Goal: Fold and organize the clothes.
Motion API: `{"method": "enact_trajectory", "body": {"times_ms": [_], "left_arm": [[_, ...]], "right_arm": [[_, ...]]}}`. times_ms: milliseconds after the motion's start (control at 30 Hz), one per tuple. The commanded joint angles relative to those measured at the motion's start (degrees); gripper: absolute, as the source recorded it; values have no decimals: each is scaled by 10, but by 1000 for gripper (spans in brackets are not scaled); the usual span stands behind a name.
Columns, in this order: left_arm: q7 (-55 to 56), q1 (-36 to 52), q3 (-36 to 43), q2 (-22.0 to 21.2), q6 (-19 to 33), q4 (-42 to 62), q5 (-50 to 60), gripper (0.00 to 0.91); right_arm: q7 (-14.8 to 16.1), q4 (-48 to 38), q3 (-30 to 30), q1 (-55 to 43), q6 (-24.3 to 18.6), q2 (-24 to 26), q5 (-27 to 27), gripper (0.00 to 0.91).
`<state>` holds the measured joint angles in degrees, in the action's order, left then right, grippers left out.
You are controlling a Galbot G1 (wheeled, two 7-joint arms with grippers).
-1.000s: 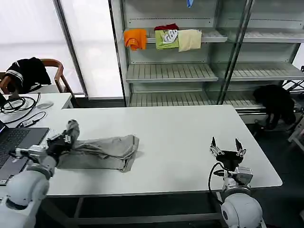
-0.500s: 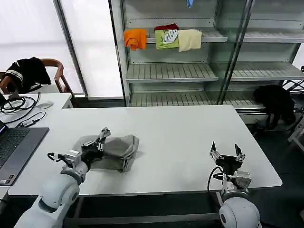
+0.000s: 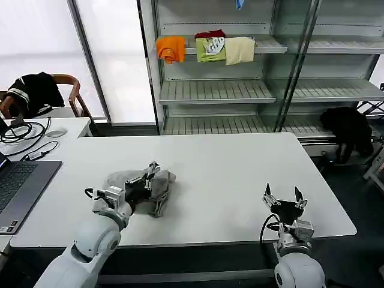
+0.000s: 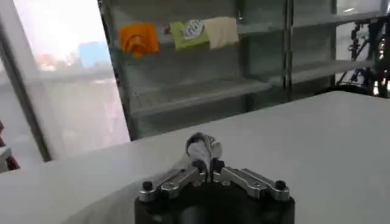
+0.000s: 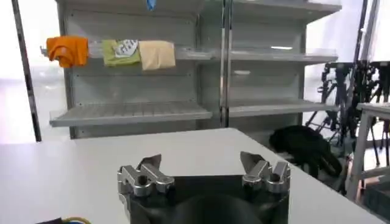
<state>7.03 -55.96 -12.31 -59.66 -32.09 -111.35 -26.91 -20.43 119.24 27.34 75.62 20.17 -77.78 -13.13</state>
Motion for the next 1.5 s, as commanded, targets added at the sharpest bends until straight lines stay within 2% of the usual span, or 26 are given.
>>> {"method": "enact_trajectory", "body": {"times_ms": [33, 233, 467, 533, 567, 733, 900, 1000, 1100, 1167, 1267, 1400, 1500], "left_arm": [[3, 47, 53, -37, -3, 55, 5, 10], [0, 56, 67, -55, -1, 69, 10, 10], [-16, 37, 70, -56, 6, 74, 27, 20], [-17, 31, 68, -56, 10, 76, 28, 675], [-18, 27, 68, -56, 12, 75, 30, 897], [-19, 8, 68, -62, 30, 69, 10, 907], [-5, -4, 69, -89, 42, 40, -108, 907], [1, -7, 64, -104, 67, 18, -164, 907], [34, 6, 28, -114, 75, -16, -232, 907], [66, 27, 1, -101, 73, -41, -271, 907], [110, 48, -44, -59, 69, -59, -284, 907], [125, 30, -98, -2, 54, -41, -265, 907], [121, -2, -134, 13, 51, -20, -236, 907]], "right_arm": [[0, -13, -3, 1, -3, -5, 4, 907], [0, -16, -2, 3, -4, -12, 8, 907], [-1, -15, -1, 7, -6, -16, 12, 907], [-1, -16, -3, 9, -7, -18, 15, 907], [0, -16, -4, 10, -7, -19, 16, 907], [0, -16, -5, 12, -9, -19, 19, 907], [-2, -12, -5, 12, -9, -16, 20, 907], [-1, -9, -5, 11, -9, -12, 20, 907], [0, -8, -7, 9, -9, -6, 19, 907], [0, -8, -9, 2, -9, 1, 17, 907], [2, -8, -14, -9, -8, 8, 10, 907], [3, -12, -25, -21, -8, 12, 7, 907], [4, -17, -33, -30, -8, 18, 3, 907]]}}
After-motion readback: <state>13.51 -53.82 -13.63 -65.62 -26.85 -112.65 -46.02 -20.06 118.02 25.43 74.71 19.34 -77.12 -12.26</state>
